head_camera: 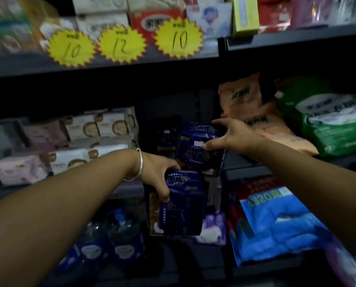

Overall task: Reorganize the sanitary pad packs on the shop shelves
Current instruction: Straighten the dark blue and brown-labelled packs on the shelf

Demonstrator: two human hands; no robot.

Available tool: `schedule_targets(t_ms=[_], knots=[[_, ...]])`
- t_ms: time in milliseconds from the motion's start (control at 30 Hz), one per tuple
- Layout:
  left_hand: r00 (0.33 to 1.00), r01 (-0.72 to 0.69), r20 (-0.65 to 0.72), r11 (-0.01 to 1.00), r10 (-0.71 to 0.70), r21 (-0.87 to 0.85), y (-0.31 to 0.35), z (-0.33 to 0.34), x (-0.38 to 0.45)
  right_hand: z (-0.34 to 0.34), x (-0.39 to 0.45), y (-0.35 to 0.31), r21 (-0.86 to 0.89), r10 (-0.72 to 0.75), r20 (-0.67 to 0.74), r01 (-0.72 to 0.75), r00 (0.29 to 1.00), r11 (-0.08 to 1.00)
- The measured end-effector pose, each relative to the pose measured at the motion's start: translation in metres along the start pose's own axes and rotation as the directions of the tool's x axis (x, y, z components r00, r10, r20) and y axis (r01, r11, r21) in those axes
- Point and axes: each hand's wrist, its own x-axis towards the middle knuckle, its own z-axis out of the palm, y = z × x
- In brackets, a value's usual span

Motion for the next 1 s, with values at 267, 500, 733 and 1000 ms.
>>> schedule_targets(t_ms=[267, 500, 733, 1000], knots=[[0.992, 0.002, -0.124, 0.999, -0.008, -0.053, -0.035, -0.07, 0.019, 0.02, 0.085, 0.001, -0.146, 0.023, 0.035, -0.018, 0.999, 0.989], [0.988, 0.01, -0.15, 0.998, -0.019, -0.062, -0.067, -0.096, 0.047, 0.063, 0.15, 0.016, -0.045, 0.053, 0.151, -0.047, 0.987, 0.998], [0.988, 0.043, -0.141, 0.993, -0.058, -0.108, -0.096, -0.105, 0.061, 0.1, 0.178, 0.039, -0.09, 0.052, 0.23, -0.031, 0.972, 0.995], [0.982, 0.024, -0.177, 0.976, -0.063, -0.216, -0.098, -0.106, 0.069, 0.101, 0.181, 0.043, -0.33, 0.003, 0.232, 0.076, 0.973, 0.941]])
